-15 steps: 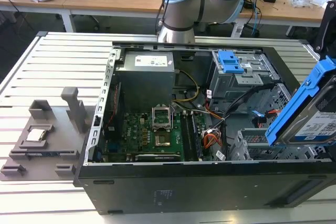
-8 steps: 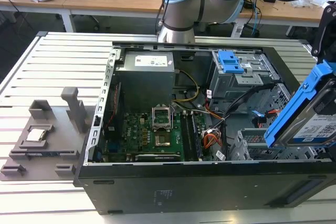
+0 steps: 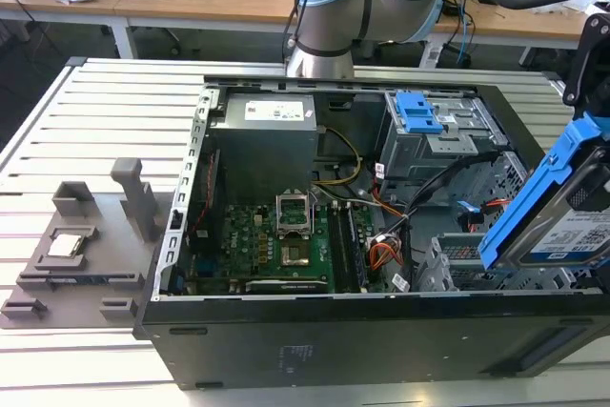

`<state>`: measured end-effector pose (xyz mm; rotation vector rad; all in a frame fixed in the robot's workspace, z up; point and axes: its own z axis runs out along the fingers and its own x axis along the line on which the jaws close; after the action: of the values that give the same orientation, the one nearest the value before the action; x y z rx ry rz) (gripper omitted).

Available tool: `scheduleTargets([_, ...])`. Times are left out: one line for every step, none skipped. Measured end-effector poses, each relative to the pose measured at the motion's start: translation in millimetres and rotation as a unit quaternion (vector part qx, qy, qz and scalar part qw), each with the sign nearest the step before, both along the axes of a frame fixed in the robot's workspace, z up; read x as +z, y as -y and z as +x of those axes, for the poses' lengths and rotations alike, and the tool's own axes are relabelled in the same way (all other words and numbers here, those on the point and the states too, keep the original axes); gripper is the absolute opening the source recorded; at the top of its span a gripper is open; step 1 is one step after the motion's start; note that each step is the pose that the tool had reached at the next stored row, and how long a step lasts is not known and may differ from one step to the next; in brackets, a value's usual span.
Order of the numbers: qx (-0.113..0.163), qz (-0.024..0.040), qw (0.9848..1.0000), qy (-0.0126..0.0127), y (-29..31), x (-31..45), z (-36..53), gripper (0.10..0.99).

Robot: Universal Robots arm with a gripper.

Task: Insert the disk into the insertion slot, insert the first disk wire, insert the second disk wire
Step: 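Insert the disk into the insertion slot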

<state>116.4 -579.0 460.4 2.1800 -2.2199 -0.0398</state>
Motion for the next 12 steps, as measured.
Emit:
scheduleTargets([0.0, 0.0, 1.0, 0.0, 0.0, -0.5, 0.0, 0.365])
scheduleTargets([0.0, 0.0, 1.0, 0.0, 0.0, -0.8, 0.0, 0.365])
scheduleTargets([0.0, 0.0, 1.0, 0.0, 0.0, -1.0, 0.0, 0.365])
scheduleTargets([0.0, 0.0, 1.0, 0.0, 0.0, -1.4, 0.0, 0.365])
scheduleTargets([0.0, 0.0, 1.0, 0.0, 0.0, -1.6, 0.0, 0.365])
scheduleTargets([0.0, 0.0, 1.0, 0.0, 0.0, -1.9, 0.0, 0.365])
scheduleTargets([0.0, 0.0, 1.0, 0.0, 0.0, -2.4, 0.0, 0.365])
scheduleTargets([0.0, 0.0, 1.0, 0.0, 0.0, -2.7, 0.0, 0.365])
scheduleTargets([0.0, 0.0, 1.0, 0.0, 0.0, -2.9, 0.0, 0.365])
scheduleTargets([0.0, 0.0, 1.0, 0.0, 0.0, -3.3, 0.0, 0.365])
scheduleTargets([0.0, 0.0, 1.0, 0.0, 0.0, -3.6, 0.0, 0.365])
scheduleTargets([0.0, 0.0, 1.0, 0.0, 0.0, -3.9, 0.0, 0.365])
